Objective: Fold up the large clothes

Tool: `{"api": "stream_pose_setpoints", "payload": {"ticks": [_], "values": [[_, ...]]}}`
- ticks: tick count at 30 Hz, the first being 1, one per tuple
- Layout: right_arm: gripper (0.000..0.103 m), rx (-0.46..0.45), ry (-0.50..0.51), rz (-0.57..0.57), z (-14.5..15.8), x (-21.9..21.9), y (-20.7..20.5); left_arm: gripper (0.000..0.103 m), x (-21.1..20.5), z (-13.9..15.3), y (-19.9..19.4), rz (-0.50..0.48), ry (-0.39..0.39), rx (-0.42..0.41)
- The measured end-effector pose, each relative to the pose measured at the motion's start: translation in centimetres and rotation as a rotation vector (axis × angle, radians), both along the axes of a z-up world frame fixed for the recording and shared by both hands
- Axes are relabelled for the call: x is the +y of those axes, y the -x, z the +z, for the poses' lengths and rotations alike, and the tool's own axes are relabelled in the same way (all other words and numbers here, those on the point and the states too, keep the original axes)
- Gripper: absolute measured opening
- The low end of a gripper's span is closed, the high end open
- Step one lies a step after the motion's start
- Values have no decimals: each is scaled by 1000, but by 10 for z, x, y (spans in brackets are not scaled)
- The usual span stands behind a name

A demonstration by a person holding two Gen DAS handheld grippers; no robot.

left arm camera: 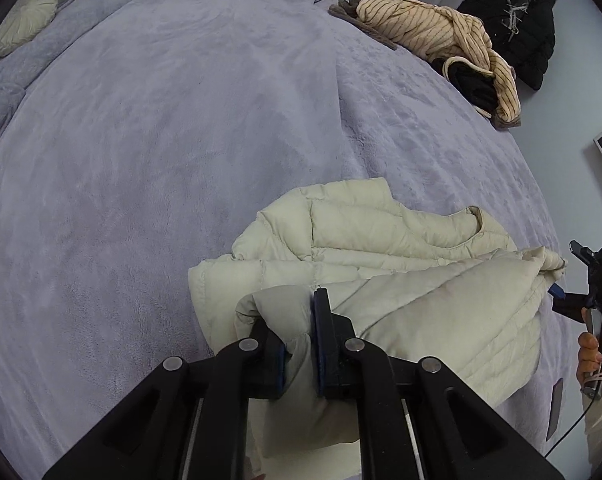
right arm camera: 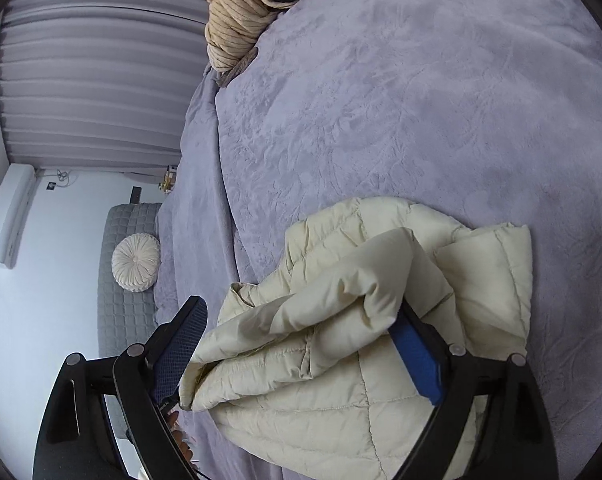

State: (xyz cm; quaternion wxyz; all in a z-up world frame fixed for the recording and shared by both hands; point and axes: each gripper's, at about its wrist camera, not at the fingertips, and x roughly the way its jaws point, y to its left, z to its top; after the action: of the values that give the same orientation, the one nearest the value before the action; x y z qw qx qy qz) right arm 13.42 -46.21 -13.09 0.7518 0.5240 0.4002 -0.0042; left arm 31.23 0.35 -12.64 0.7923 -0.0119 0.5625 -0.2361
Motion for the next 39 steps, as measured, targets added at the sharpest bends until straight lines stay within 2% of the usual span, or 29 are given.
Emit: {"api": "stream_pose_setpoints", "payload": {"ticks": [1,2,4,7,9,11,12,13,15,17,22,26,29,31,33,34,35,36,37,39], "values": [[92,1,20,6,4,1,2,48,0,1,0,-6,-1,3],[92,6,43,7,7,3,5,103,1,1,0,4,-27,-7],[92,3,57,3,10,5,11,103,2,6,-1,29,-90,-68],[88,9,42,-8,9,9,20,103,10,8,-4,52,-91,-62],[70,22,37,-3,7,13,24,103,15,16,1,82,-116,-110],[29,24,43,3,9,18,29,103,19,28,8,103,-132,-184],[22,20,46,12,11,20,31,103,22,36,12,108,-130,-217],[19,19,63,25,13,23,32,103,25,43,17,115,-120,-245],[19,27,128,78,17,33,27,103,29,55,29,107,-79,-274],[19,59,183,120,14,41,19,103,26,57,39,68,-38,-261],[19,99,193,108,-8,44,-5,103,-12,21,35,13,-47,-180],[19,150,216,68,-26,37,-16,103,-38,-17,14,71,-86,-138],[19,167,230,18,-33,27,-14,103,-37,-41,-6,148,-140,-111],[19,177,237,-20,-33,18,-9,103,-27,-48,-15,190,-164,-81],[19,177,232,-52,-27,11,1,103,-13,-40,-13,207,-141,-71],[24,172,231,-54,-22,10,7,103,-6,-33,-9,197,-130,-79],[45,163,231,-44,-17,10,14,103,0,-27,-5,175,-117,-81],[61,145,227,-34,-11,12,24,103,7,-22,0,147,-97,-72],[88,127,225,-29,-4,14,36,103,15,-20,4,121,-71,-46],[90,109,211,-23,4,21,63,103,32,-21,14,97,-22,27]]}}
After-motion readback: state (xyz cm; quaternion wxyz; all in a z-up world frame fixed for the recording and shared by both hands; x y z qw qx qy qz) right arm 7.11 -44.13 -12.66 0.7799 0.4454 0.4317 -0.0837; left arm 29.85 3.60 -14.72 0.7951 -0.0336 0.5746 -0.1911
